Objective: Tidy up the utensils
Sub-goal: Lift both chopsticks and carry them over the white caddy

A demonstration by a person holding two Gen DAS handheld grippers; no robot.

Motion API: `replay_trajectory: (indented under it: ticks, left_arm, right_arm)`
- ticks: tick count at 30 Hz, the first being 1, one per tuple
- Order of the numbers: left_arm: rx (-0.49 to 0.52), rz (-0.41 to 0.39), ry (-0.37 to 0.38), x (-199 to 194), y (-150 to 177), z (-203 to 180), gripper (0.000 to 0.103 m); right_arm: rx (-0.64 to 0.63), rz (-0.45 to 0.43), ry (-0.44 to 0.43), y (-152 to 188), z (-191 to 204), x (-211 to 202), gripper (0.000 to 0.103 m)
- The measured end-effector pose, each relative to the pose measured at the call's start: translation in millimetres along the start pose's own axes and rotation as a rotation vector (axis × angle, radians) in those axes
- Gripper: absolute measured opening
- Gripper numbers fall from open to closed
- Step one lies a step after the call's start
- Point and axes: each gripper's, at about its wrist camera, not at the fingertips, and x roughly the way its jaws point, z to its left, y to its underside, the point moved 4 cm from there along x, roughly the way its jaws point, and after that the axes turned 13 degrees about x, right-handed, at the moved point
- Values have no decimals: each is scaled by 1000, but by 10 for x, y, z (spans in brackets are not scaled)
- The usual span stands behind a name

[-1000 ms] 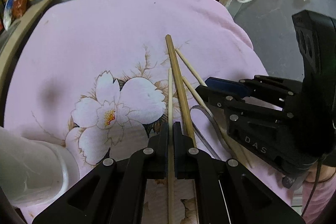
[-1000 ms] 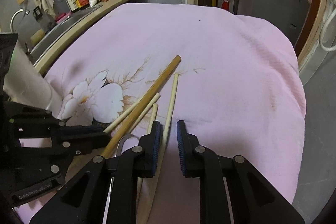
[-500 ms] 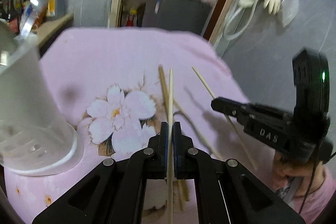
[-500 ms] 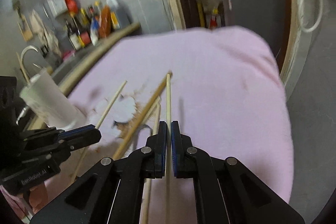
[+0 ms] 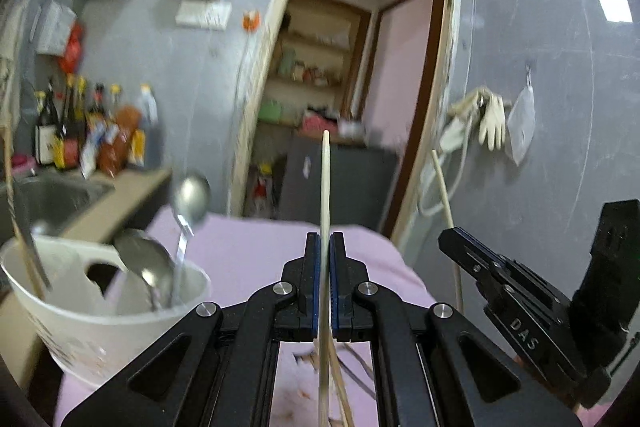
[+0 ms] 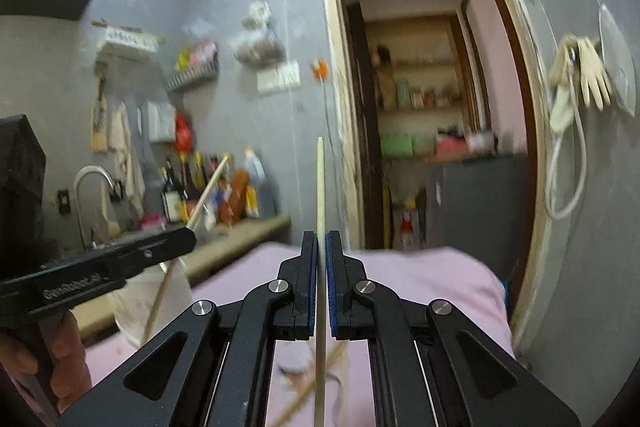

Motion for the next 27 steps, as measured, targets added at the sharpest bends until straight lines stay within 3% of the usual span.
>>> replay_trajectory:
  ticks: [10,17,27]
  left_arm:
    - [-62,-133,-96,-342,-354,679,2]
    - [-144,-215,-245,-610,-445,1417,2]
    - [-228,-294,-383,-746,-256,2106,2]
  right_arm:
    - [73,-105,-157,-231,512,237,3]
    - [175,-119,-269,-296,827,560,3]
    - [209,-184,-275,-152,1032,909,3]
